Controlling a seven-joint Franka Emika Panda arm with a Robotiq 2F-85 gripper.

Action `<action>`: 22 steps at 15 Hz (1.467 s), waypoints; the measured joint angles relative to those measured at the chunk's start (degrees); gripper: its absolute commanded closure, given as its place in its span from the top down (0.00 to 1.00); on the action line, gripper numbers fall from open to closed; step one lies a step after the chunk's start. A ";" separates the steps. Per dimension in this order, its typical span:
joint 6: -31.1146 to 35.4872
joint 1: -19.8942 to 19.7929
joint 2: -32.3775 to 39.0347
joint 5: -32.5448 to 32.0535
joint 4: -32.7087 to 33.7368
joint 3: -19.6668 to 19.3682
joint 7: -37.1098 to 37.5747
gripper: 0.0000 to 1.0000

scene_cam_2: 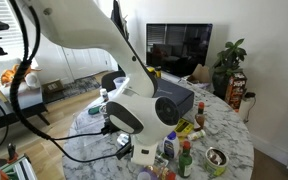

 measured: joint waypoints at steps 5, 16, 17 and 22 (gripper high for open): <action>0.00 0.01 4.35 2.70 2.18 -0.40 1.54 0.99; -11.42 0.07 7.29 3.29 6.31 -0.44 0.74 0.06; -12.67 0.07 7.27 3.29 6.73 -0.47 0.04 0.01; -14.37 0.39 5.09 2.50 7.10 -0.66 -5.27 0.01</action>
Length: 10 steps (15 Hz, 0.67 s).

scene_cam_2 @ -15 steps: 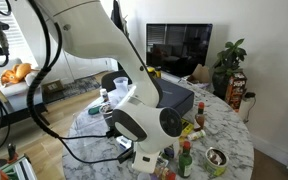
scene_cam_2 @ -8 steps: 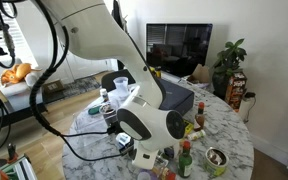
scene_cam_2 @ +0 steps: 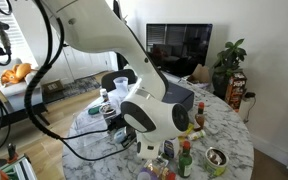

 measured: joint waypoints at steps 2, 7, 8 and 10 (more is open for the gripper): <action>0.59 0.86 -3.16 -2.55 -1.19 -0.32 -2.26 0.01; 4.45 4.01 -15.78 -12.41 -7.63 -0.09 -3.40 0.01; 4.97 4.57 -18.60 -14.29 -9.01 0.34 -3.40 0.01; 5.94 5.73 -24.30 -17.46 -11.70 2.04 -3.30 0.01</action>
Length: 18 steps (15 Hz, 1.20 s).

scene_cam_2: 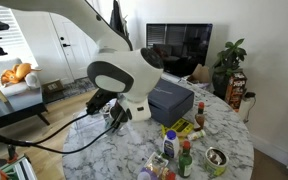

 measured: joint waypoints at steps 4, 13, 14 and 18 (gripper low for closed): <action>1.65 3.35 -9.44 -3.41 -3.83 6.12 0.49 0.01; 9.19 14.15 -13.73 -4.56 -4.81 16.90 -5.47 0.01; 10.51 15.07 -12.71 -4.56 -4.83 17.26 -7.00 0.01; 17.11 16.92 -6.86 -2.72 -4.70 17.29 -13.12 0.04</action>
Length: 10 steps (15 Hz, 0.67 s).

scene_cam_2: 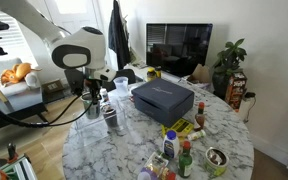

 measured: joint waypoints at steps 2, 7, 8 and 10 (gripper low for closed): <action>0.26 0.02 1.21 0.08 0.37 -0.14 -0.35 0.04; -0.24 0.11 1.47 0.13 0.64 -0.12 -1.30 0.01; -0.84 0.27 2.17 0.18 0.64 -0.12 -2.56 0.01; -1.62 0.64 4.06 0.28 0.55 -0.09 -5.72 0.01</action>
